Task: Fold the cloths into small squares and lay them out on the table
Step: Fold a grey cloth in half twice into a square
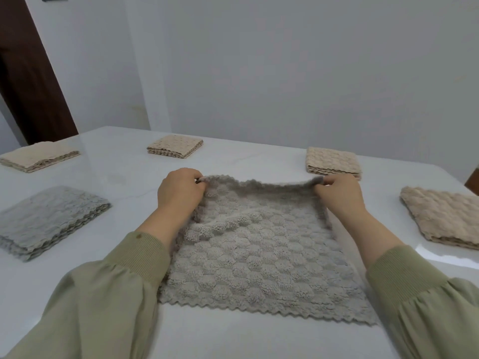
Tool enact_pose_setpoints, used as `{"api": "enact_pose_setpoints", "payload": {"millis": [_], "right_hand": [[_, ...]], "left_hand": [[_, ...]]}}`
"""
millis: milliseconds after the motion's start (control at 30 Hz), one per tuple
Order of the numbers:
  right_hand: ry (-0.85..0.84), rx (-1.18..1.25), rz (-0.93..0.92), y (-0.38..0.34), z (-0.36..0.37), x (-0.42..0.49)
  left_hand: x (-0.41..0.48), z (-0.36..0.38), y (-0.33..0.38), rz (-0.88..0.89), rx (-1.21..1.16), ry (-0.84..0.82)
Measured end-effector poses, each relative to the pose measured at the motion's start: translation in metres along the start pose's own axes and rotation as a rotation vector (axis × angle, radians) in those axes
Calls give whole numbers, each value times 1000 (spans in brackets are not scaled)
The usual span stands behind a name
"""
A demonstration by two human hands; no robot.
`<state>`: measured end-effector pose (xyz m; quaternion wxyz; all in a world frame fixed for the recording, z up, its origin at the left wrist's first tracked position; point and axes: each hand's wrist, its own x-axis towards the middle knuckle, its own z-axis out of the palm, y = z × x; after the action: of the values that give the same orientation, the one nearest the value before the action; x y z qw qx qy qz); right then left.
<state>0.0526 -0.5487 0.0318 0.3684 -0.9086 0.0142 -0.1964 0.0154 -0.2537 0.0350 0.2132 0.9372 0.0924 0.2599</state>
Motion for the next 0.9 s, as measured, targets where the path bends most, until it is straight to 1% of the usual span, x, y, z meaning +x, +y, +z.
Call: {"api": "enact_pose_setpoints", "payload": {"millis": [67,133,200,267,300,367,433,500,567,633,700,767,833,900], "right_hand": [[-66,173,84,-1,1,4],[-113,386,150,-6,1,3],[-43,468,72,-13,-1,1],[50,544,-49,-23,-6,-2],[67,595,-93,-29,-10,-4],[80,604,-112,-29,-9,-6],[76,525,-40,-17,-2,-9],[117,421,62,0,6,-13],[175,386,107,9,5,-16],[235,373,93,11,0,-19],[287,358,81,11,-5,-23],[307,336,87,13,-9,-31],[247,275,101,20,-11,-36],[108,139,110,28,-13,-40]], "left_hand": [[0,1,-1,-39,-107,8],[-2,1,0,-117,-358,1],[-4,0,5,-145,-563,21],[-6,-2,12,-108,-687,24],[-7,-3,15,-93,-742,13],[-9,-2,18,-134,-860,-36],[-13,3,19,-284,-1008,-99],[-20,5,23,-452,-1157,-151],[-23,6,23,-499,-1144,-175],[-25,6,21,-452,-1050,-180],[-27,3,21,-423,-1005,-193],[-31,-1,20,-410,-949,-246],[-37,-3,17,-358,-779,-335],[-42,-3,13,-291,-614,-374]]}}
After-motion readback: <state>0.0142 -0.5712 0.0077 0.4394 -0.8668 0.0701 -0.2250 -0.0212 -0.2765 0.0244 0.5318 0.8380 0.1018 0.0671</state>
